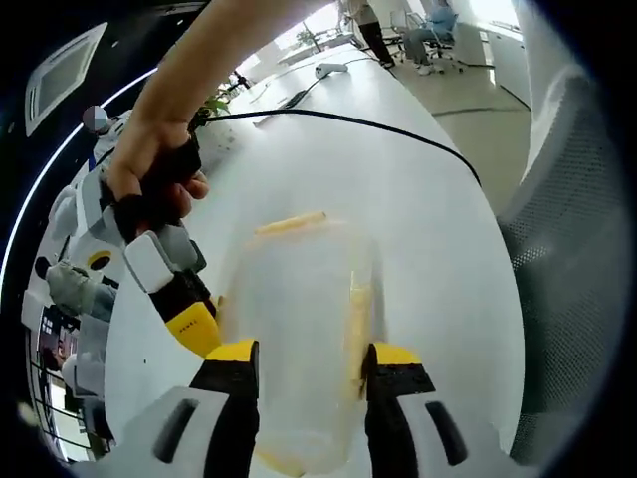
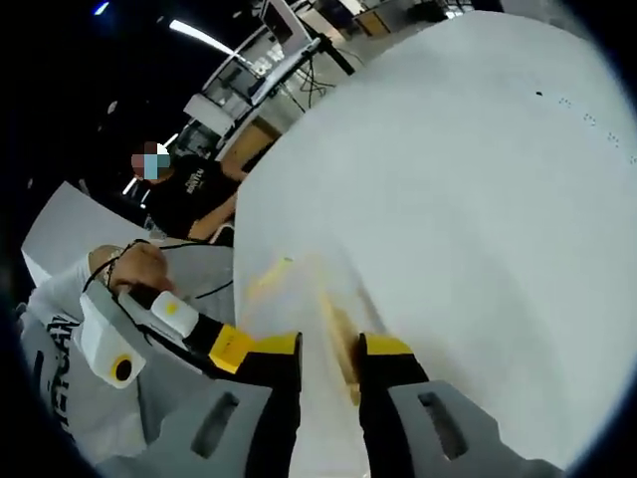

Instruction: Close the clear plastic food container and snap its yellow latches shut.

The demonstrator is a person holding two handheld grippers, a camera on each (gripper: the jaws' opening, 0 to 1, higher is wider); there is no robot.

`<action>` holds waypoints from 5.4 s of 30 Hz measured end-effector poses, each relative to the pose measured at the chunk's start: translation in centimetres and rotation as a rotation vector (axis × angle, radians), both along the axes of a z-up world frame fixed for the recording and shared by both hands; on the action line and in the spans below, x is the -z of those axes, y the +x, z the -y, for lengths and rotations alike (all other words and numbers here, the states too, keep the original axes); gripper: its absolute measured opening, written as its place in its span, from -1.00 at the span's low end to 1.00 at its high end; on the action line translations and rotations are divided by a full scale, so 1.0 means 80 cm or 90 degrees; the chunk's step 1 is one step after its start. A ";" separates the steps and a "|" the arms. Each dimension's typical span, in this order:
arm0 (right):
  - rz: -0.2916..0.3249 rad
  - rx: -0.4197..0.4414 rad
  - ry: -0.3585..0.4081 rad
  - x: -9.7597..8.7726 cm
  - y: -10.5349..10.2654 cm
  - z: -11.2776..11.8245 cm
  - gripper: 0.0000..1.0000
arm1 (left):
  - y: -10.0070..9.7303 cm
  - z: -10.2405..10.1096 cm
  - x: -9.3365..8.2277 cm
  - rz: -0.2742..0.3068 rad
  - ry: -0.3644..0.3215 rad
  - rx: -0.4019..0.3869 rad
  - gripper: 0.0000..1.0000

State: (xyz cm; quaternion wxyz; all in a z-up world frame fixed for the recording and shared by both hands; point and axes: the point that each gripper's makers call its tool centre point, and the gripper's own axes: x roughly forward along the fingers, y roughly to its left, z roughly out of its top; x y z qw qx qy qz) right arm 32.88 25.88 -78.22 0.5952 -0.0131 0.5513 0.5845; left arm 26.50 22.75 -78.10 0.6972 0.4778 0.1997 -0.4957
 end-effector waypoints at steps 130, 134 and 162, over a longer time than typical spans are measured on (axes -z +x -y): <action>0.400 -0.261 -0.206 0.018 -0.065 0.093 0.40 | 0.029 -0.073 0.022 -0.256 0.153 0.017 0.50; 0.399 -0.269 -0.212 0.019 -0.065 0.082 0.40 | 0.027 -0.084 0.022 -0.256 0.149 0.014 0.51; 0.388 -0.315 -0.230 0.021 -0.069 0.000 0.43 | 0.018 -0.166 0.022 -0.266 0.131 -0.010 0.52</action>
